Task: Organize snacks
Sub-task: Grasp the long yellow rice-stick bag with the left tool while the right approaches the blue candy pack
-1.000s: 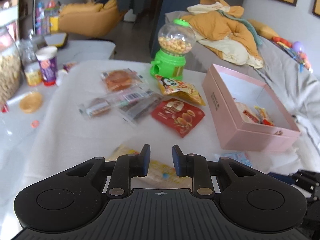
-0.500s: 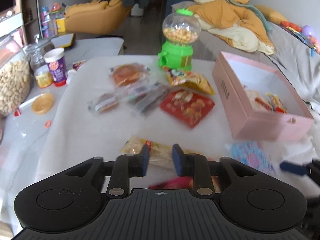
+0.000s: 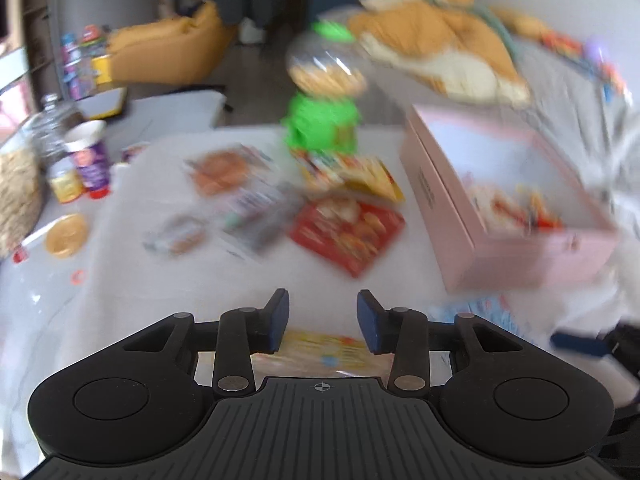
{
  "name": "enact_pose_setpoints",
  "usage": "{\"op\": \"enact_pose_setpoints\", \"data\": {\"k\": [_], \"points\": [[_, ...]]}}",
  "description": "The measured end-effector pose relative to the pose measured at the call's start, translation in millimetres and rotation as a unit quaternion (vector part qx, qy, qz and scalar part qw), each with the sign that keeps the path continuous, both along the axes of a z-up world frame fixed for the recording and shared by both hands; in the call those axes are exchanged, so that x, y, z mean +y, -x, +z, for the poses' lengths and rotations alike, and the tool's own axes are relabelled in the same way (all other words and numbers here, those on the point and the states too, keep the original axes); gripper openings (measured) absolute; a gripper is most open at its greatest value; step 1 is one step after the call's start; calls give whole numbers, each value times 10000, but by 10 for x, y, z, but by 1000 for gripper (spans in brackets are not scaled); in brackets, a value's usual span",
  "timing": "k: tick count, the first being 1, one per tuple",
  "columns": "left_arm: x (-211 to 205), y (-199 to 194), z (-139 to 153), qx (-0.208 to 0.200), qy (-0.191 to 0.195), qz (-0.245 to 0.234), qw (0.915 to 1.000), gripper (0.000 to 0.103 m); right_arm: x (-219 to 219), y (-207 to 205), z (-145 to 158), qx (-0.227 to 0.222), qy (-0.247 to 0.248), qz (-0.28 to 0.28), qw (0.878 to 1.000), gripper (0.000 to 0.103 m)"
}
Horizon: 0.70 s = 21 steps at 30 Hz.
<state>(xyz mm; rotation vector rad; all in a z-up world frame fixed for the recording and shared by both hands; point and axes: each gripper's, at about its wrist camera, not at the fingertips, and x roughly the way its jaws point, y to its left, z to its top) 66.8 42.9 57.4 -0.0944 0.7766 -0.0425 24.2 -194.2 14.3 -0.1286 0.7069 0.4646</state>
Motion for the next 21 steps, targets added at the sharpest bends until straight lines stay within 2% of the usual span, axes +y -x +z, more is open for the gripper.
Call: {"op": "enact_pose_setpoints", "data": {"k": [2, 4, 5, 8, 12, 14, 17, 19, 21], "points": [[267, 106, 105, 50, 595, 197, 9980, 41, 3, 0, 0, 0, 3, 0, 10000, 70], [497, 163, 99, 433, 1280, 263, 9905, 41, 9, -2, 0, -5, 5, -2, 10000, 70], [570, 178, 63, 661, 1485, 311, 9862, 41, 5, -3, 2, -4, 1, -1, 10000, 70], [622, 143, -78, 963, 1750, 418, 9790, 41, 12, -4, 0, -1, 4, 4, 10000, 72], [498, -137, -246, 946, 1977, 601, 9738, 43, 33, 0, -4, -15, 52, -25, 10000, 73], [341, -333, -296, 901, 1818, 559, 9776, 44, 33, 1, -5, -17, 57, -45, 10000, 74], [14, -500, -311, 676, 924, 272, 9931, 48, 26, -20, 12, 21, 31, -145, 9999, 74], [-155, -548, -320, 607, 357, 66, 9975, 50, 13, -61, 46, 116, -223, -332, 9991, 74], [-256, -560, -337, 538, -54, -94, 9985, 50, 47, -155, 69, 263, -515, -397, 9975, 74]]}}
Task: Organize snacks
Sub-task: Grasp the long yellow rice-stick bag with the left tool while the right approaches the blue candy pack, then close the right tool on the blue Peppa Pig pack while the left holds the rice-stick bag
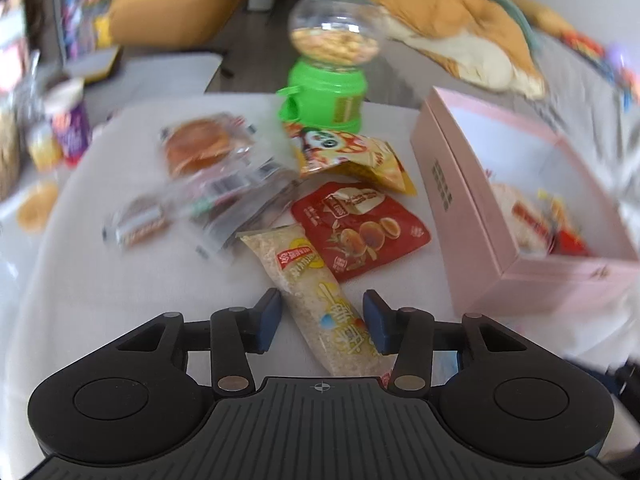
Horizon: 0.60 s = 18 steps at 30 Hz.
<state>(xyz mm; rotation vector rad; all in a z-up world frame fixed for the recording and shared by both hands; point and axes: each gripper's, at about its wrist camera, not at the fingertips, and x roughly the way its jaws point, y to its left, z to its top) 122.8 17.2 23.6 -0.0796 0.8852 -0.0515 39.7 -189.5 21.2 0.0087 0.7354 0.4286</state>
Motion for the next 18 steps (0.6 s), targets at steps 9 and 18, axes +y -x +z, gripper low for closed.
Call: {"op": "enact_pose_setpoints", "data": {"k": [9, 18], "points": [[60, 210, -46, -352, -204, -592, 9974, 46, 564, -270, -20, 30, 707, 118, 9974, 81], [116, 640, 141, -689, 175, -996, 9925, 32, 113, 12, 91, 7, 1157, 424, 9924, 29]]}}
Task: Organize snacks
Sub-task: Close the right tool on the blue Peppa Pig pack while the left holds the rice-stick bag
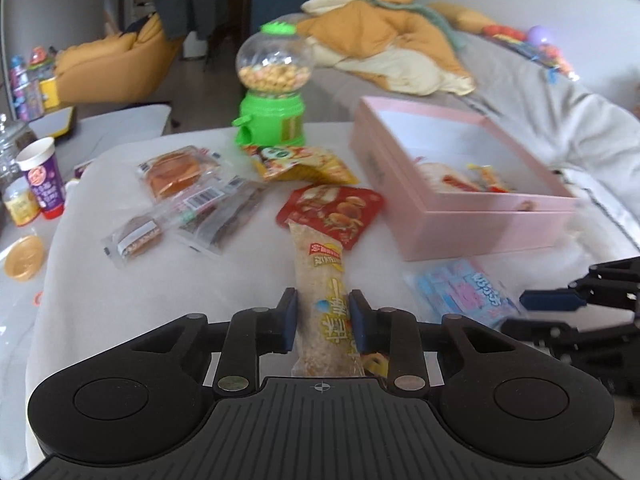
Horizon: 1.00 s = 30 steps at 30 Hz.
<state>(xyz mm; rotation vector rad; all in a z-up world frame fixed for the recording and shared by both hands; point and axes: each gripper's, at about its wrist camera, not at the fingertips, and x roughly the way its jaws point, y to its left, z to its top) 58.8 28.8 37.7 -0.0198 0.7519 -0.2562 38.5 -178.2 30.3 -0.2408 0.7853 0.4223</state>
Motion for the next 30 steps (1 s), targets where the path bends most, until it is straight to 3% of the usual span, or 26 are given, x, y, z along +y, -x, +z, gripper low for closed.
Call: {"op": "enact_pose_setpoints", "data": {"k": [3, 5, 7, 13, 19, 25, 28, 30], "points": [[-54, 73, 38, 22, -9, -110, 9999, 31, -208, 100, 23, -145, 49, -189, 9997, 35], [-92, 70, 23, 72, -104, -126, 9998, 32, -274, 137, 60, -266, -3, -259, 9993, 57], [-115, 49, -17, 137, -213, -101, 9996, 32, -309, 110, 120, -397, -104, -381, 9984, 63], [-53, 54, -69, 214, -70, -26, 9997, 33, -325, -281, 196, -545, -69, -1063, 9928, 63], [-87, 12, -182, 377, -202, 84, 9990, 35, -264, -575, 132, -583, -77, -1282, 9900, 64], [-71, 14, -197, 347, -150, 79, 9993, 37, -129, -500, 134, 303, -954, -423, 9941, 65], [-78, 37, -206, 286, -200, 27, 9994, 37, 60, -386, 82, 493, -869, -181, 9948, 68], [-81, 63, -211, 248, -202, 28, 9995, 37, 172, -352, 37, 389, -671, -224, 9967, 73]]}}
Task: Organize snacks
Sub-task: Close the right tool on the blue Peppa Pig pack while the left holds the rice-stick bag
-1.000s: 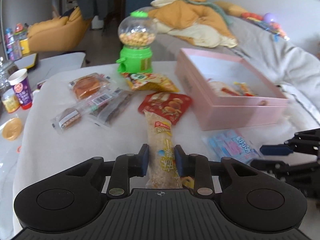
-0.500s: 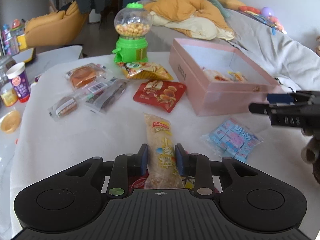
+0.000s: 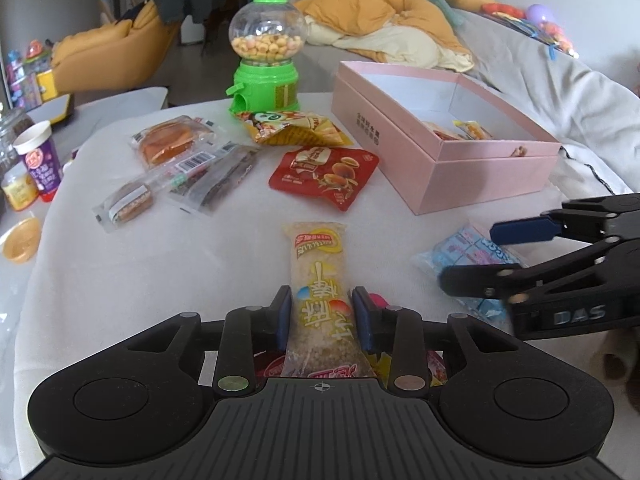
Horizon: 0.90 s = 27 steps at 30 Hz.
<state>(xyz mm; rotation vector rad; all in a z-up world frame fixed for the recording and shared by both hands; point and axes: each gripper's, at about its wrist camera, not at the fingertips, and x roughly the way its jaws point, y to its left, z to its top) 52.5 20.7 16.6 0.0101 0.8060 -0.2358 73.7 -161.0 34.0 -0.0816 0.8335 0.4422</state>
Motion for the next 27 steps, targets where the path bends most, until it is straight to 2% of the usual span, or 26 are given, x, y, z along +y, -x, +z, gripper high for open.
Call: {"op": "enact_pose_setpoints", "data": {"k": [4, 8, 11, 12, 15, 17, 18, 19, 20, 23, 25, 27], "points": [[0, 27, -15, -87, 24, 41, 10000, 37, 105, 7, -57, -147, 179, -69, 9997, 84], [-39, 44, -15, -128, -59, 89, 9999, 38, 164, 36, -104, -300, 499, 85, 9983, 85], [-22, 43, -17, -124, 2, 108, 9999, 37, 59, 43, -115, -313, 396, 186, 9986, 85], [-11, 43, -17, -126, 42, 118, 9998, 37, 7, 59, -109, -315, 349, 202, 9987, 83], [-5, 38, -9, -147, 81, 166, 9997, 34, -118, 144, -68, -381, 304, 314, 9983, 69], [-21, 44, 14, -179, 166, 123, 9996, 34, -150, 233, -1, -398, 300, 510, 9975, 52], [-37, 61, 34, -231, 202, 94, 9995, 34, -153, 283, 37, -440, 355, 588, 9967, 50], [-60, 81, 68, -302, 198, 72, 9993, 34, -146, 325, 74, -493, 415, 685, 9956, 42], [-85, 108, 113, -390, 181, 38, 9991, 34, -153, 374, 114, -531, 451, 769, 9946, 29], [-146, 196, 299, -682, 183, -108, 9974, 34, -207, 490, 238, -664, 508, 836, 9930, 24], [-178, 240, 412, -792, 212, -191, 9965, 34, -257, 563, 271, -809, 678, 814, 9911, 24], [-207, 269, 475, -794, 305, -247, 9961, 34, -318, 611, 254, -839, 887, 746, 9897, 29]]}}
